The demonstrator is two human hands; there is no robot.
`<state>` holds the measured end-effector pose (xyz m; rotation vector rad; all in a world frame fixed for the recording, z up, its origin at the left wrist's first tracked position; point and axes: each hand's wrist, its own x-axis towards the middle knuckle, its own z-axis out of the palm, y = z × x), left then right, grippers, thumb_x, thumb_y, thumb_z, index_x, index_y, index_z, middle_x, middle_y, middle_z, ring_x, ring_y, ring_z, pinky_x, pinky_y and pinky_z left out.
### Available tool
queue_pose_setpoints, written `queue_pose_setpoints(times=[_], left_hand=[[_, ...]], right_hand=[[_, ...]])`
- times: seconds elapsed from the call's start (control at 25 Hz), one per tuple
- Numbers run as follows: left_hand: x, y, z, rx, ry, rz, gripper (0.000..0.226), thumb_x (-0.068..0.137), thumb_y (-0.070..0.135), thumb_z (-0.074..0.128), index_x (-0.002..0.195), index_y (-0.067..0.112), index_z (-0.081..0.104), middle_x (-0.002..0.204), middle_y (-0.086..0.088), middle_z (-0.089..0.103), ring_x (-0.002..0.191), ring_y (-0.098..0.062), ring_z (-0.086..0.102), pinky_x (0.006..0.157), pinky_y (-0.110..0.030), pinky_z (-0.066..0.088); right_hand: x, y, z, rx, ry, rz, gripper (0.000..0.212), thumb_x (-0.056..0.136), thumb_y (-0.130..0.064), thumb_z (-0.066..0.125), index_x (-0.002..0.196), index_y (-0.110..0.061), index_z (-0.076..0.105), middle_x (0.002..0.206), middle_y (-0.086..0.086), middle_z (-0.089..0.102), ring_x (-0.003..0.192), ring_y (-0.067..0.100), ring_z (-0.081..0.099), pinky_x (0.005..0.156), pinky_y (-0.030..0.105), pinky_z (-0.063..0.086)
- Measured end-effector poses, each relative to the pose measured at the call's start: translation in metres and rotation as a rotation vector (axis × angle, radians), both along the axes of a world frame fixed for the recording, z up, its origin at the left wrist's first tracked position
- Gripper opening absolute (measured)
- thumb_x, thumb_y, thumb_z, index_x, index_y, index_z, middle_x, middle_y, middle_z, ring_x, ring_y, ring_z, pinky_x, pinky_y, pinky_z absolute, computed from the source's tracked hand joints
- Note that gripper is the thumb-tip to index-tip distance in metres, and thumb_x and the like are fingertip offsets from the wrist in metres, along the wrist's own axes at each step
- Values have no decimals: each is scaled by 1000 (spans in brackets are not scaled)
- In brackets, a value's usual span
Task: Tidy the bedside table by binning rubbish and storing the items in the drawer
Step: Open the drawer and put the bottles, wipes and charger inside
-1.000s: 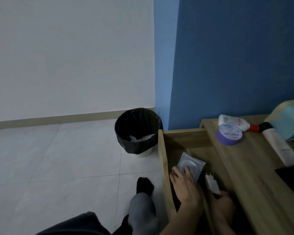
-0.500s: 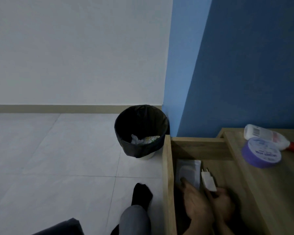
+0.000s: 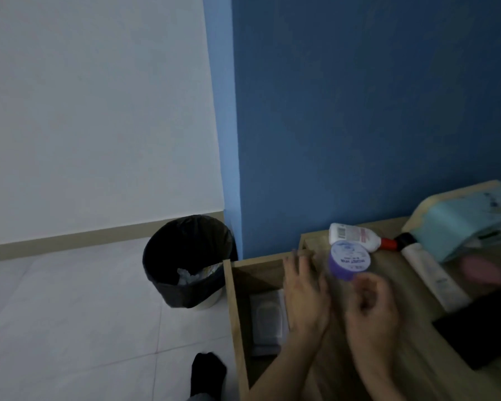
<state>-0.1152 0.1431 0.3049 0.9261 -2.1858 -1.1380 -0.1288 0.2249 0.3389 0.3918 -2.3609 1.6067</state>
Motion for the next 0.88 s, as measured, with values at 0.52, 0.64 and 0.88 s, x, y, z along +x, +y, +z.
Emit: queue_pose_setpoints(times=[0.52, 0.64, 0.88], left_hand=[[-38, -2, 31, -113, -219, -393, 67, 81, 31, 64, 140, 28, 33, 152, 4, 25, 134, -21, 36, 101, -36, 43], [-30, -2, 29, -101, -182, -362, 64, 79, 31, 67, 136, 25, 38, 144, 3, 34, 126, -21, 45, 97, -36, 47], [2, -4, 30, -38, -146, -312, 66, 77, 31, 70, 135, 27, 40, 139, 5, 37, 127, -15, 41, 105, -27, 41]], right_hand=[[-124, -3, -33, 555, 251, 34, 48, 75, -15, 65, 119, -8, 51, 124, 15, 56, 113, 33, 54, 88, 41, 43], [-129, -5, -41, 683, 206, -4, 49, 76, -22, 65, 121, -17, 47, 124, 7, 54, 118, 25, 50, 83, 42, 47], [-116, -2, -37, 819, 268, -111, 35, 74, -3, 59, 108, -5, 60, 93, 24, 65, 91, 37, 58, 71, 46, 41]])
